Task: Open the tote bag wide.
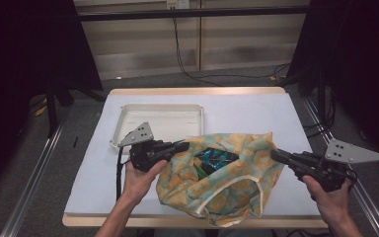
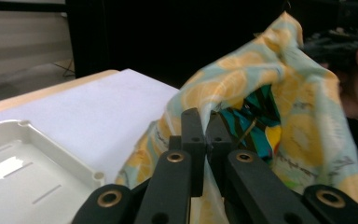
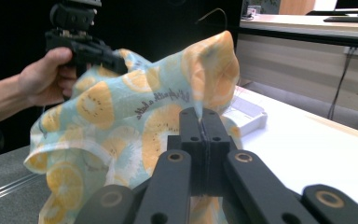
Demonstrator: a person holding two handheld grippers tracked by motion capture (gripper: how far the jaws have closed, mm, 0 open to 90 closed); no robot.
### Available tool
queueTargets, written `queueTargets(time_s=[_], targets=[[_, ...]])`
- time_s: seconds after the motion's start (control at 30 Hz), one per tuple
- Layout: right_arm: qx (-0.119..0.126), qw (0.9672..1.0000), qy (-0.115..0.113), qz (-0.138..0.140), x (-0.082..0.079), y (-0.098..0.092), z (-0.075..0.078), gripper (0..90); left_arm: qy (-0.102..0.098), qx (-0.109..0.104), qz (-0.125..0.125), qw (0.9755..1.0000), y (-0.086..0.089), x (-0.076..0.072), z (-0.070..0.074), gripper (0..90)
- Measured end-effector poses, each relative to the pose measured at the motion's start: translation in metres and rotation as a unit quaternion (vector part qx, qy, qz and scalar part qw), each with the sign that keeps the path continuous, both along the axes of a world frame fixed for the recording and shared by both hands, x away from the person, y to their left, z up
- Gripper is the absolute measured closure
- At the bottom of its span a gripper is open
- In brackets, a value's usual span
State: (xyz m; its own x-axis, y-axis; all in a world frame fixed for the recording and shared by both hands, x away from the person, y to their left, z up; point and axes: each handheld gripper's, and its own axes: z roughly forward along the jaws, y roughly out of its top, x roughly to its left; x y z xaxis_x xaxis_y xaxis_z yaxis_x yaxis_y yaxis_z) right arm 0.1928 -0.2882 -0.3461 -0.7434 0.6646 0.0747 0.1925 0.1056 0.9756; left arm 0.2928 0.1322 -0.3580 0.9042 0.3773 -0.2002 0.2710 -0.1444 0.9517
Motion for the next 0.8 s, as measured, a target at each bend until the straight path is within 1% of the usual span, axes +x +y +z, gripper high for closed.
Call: queueTargets(time_s=[0.1, 0.13, 0.17, 0.2, 0.23, 0.3, 0.33, 0.37, 0.4, 0.47, 0.53, 0.57, 0.6, 0.7, 0.77, 0.8], targets=[[-0.002, 1.0000, -0.002, -0.006, -0.006, -0.009, -0.001, 90.0, 0.006, 0.000, 0.004, 1.0000, 0.001, 0.004, -0.002, 89.7], [0.001, 1.0000, 0.000, -0.006, -0.008, -0.013, -0.003, 90.0, 0.012, -0.002, 0.004, 0.9999, 0.001, 0.006, -0.003, 89.7], [0.001, 0.9999, 0.003, -0.011, -0.011, -0.015, -0.005, 90.0, 0.012, 0.000, 0.008, 0.9999, 0.002, 0.006, -0.004, 89.8], [0.000, 0.9999, 0.002, -0.013, -0.012, -0.018, -0.007, 90.0, 0.016, -0.001, 0.005, 0.9999, 0.002, 0.008, -0.006, 89.7], [0.001, 0.9999, 0.006, -0.011, -0.014, -0.020, -0.009, 90.0, 0.018, 0.002, 0.007, 0.9998, 0.002, 0.008, -0.008, 89.7], [-0.006, 0.9998, 0.011, -0.017, -0.017, -0.022, -0.013, 90.0, 0.024, 0.011, 0.008, 0.9996, 0.001, 0.009, -0.010, 89.7], [-0.008, 0.9998, 0.015, -0.013, -0.019, -0.023, -0.016, 90.0, 0.027, 0.007, 0.005, 0.9996, 0.000, 0.010, -0.011, 89.7], [-0.007, 0.9997, 0.016, -0.016, -0.020, -0.024, -0.018, 90.0, 0.027, 0.009, 0.008, 0.9996, -0.001, 0.010, -0.011, 89.7], [-0.009, 0.9996, 0.018, -0.018, -0.020, -0.025, -0.020, 90.0, 0.028, 0.014, 0.004, 0.9995, -0.004, 0.012, -0.012, 89.6], [-0.012, 0.9994, 0.022, -0.022, -0.020, -0.027, -0.023, 90.0, 0.032, 0.006, 0.003, 0.9995, -0.005, 0.013, -0.014, 89.3], [-0.013, 0.9993, 0.026, -0.024, -0.020, -0.030, -0.025, 90.0, 0.032, -0.003, -0.004, 0.9995, -0.007, 0.013, -0.010, 89.3], [-0.016, 0.9991, 0.024, -0.030, -0.020, -0.032, -0.025, 90.0, 0.029, -0.003, -0.008, 0.9995, -0.009, 0.013, -0.008, 89.1], [-0.018, 0.9988, 0.029, -0.035, -0.021, -0.033, -0.024, 90.0, 0.027, -0.003, -0.008, 0.9996, -0.011, 0.013, -0.006, 89.1], [-0.018, 0.9988, 0.023, -0.041, -0.019, -0.037, -0.020, 90.0, 0.024, -0.011, -0.012, 0.9996, -0.015, 0.015, 0.000, 88.5], [-0.014, 0.9987, 0.016, -0.047, -0.018, -0.040, -0.015, 90.0, 0.020, -0.020, -0.012, 0.9995, -0.017, 0.018, 0.004, 87.7], [-0.011, 0.9988, 0.012, -0.046, -0.016, -0.042, -0.013, 90.0, 0.021, -0.020, -0.009, 0.9995, -0.018, 0.019, 0.005, 87.3]])
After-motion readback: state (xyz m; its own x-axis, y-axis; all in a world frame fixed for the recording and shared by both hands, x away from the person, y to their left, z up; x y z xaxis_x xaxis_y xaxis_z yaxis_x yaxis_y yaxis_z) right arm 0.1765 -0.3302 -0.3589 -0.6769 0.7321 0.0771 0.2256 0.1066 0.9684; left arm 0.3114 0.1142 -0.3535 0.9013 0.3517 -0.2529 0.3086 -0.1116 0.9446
